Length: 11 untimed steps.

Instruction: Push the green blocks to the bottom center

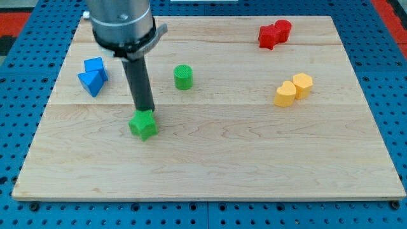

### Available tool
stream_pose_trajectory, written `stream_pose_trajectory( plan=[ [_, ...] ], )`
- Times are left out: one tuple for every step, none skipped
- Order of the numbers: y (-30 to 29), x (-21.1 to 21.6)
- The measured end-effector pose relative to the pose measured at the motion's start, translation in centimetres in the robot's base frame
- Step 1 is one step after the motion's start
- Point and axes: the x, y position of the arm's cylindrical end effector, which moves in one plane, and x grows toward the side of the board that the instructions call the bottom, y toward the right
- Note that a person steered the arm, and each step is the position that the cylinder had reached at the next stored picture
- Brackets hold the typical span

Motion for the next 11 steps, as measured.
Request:
stream_pose_trajectory(
  plan=[
    [-2.3, 1.5],
    [-4.1, 3.4],
    [-0.9, 5.6],
    [2.7, 6.4],
    [3.3, 4.3],
    [4.0, 2.4],
    [5.9, 1.7],
    [7.6, 4.1],
    [8.0, 3.6],
    [12.5, -1.7],
    [12.4, -8.4]
  ],
)
